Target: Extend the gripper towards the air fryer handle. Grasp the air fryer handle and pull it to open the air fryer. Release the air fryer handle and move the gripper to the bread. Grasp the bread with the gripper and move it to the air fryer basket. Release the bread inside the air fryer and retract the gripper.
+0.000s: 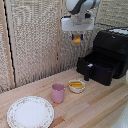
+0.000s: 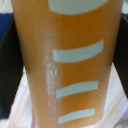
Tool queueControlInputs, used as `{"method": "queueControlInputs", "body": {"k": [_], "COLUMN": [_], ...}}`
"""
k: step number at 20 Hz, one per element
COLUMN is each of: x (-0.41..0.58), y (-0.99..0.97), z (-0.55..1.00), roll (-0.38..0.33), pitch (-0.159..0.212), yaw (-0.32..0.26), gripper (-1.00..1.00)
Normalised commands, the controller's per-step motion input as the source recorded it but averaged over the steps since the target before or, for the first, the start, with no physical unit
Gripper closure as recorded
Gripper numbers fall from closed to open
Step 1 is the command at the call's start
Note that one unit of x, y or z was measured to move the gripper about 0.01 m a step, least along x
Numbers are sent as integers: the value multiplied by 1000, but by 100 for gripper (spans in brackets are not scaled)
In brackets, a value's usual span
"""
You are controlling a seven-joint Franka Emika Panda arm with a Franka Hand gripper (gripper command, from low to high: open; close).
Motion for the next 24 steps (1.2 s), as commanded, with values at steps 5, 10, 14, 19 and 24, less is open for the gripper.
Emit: {"method": "queueControlInputs", "body": {"k": [5, 10, 14, 19, 24], "x": [-123, -214, -124, 18, -1], "y": [-639, -657, -637, -487, -89], "z": [-83, -325, -362, -439, -571], "roll": [0, 4, 3, 0, -3], "pitch": [-44, -2, 18, 7, 71], "yaw": [-215, -203, -168, -31, 23], "gripper": [100, 100, 100, 100, 100]}}
